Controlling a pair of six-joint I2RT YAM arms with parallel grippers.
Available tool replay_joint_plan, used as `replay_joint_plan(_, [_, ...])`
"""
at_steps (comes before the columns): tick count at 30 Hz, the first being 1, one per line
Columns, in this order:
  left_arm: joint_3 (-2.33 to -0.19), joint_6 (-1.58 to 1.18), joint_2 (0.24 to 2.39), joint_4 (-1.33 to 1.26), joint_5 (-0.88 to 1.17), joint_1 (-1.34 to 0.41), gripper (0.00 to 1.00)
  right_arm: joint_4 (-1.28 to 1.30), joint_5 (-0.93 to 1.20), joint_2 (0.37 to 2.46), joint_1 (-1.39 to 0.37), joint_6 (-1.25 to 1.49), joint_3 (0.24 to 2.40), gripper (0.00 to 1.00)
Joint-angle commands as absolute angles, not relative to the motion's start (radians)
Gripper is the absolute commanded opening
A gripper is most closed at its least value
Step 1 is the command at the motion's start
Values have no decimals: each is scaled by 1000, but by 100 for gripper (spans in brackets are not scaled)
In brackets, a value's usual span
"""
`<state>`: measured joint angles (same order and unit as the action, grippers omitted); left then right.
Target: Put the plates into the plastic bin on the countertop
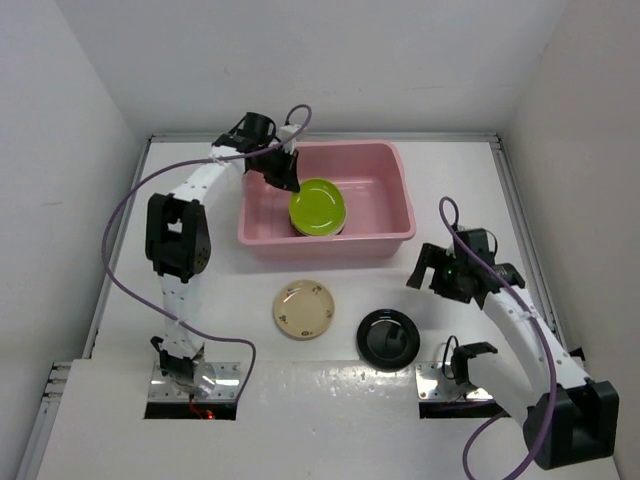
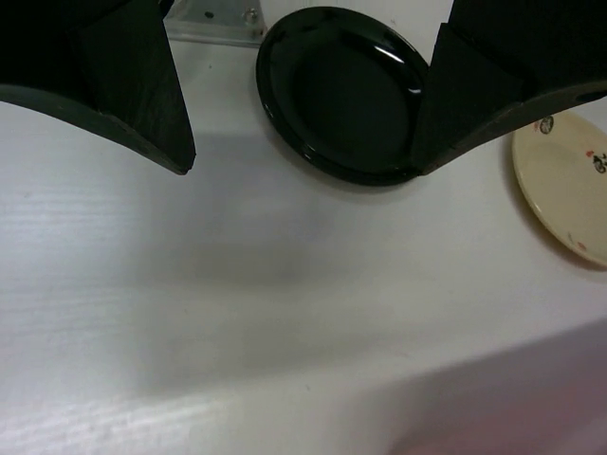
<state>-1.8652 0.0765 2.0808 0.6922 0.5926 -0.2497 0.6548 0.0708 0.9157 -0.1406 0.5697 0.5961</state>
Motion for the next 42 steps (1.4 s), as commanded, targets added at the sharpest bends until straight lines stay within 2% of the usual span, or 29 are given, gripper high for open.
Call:
replay_joint_plan(1, [-1902, 71, 2072, 627, 542, -272, 0, 696, 103, 923, -144, 653, 533, 94])
replay_joint_plan(4, [-1902, 71, 2097, 618, 531, -281, 2, 721, 106, 978, -172, 683, 483, 93])
replay_joint_plan(5, [-1893, 81, 2114, 618, 519, -281, 10, 722, 106, 992, -182, 687, 474, 93])
replay_joint_plan(8, [-1893, 81, 2138, 618, 485, -290, 26, 726, 100, 1074, -241, 699, 440, 92])
replay_joint_plan(9, [-1902, 81, 2138, 618, 476, -290, 36, 724, 97, 1089, -251, 699, 428, 92])
replay_joint_plan(12, [-1913, 90, 2138, 618, 476, -290, 51, 677, 107, 1137, -328, 732, 402, 92])
replay_joint_plan(14, [-1924, 91, 2138, 618, 476, -290, 55, 611, 115, 1158, -369, 747, 379, 90])
replay_joint_plan(15, [-1924, 91, 2138, 618, 476, -290, 59, 576, 127, 1163, -376, 750, 373, 85])
replay_joint_plan(18, [-1924, 100, 2097, 618, 465, -290, 60, 511, 141, 1155, -391, 764, 330, 66])
replay_joint_plan(19, [-1924, 109, 2086, 618, 465, -290, 60, 502, 140, 1149, -388, 770, 309, 52])
replay_joint_plan(21, [-1924, 123, 2065, 618, 453, -290, 60, 497, 137, 1114, -390, 772, 298, 39])
replay_joint_plan(22, [-1924, 132, 2045, 618, 453, -290, 60, 499, 127, 1106, -388, 775, 298, 24])
replay_joint_plan(24, [-1924, 144, 2036, 627, 440, -290, 60, 511, 120, 1072, -391, 766, 296, 13])
replay_joint_plan(25, [-1924, 155, 2019, 627, 440, -290, 60, 514, 121, 1066, -393, 765, 298, 4])
replay_joint_plan(26, [-1924, 155, 2005, 637, 428, -290, 61, 518, 129, 1054, -391, 759, 305, 0])
replay_joint_plan(31, [-1924, 187, 1965, 669, 419, -281, 62, 621, 152, 1008, -434, 671, 383, 0])
replay_joint_plan(37, [-1959, 199, 1945, 721, 382, -235, 62, 802, 392, 997, -486, 428, 770, 0])
replay_joint_plan(42, [-1970, 199, 1922, 741, 318, -170, 62, 746, 416, 1136, -474, 407, 1143, 0])
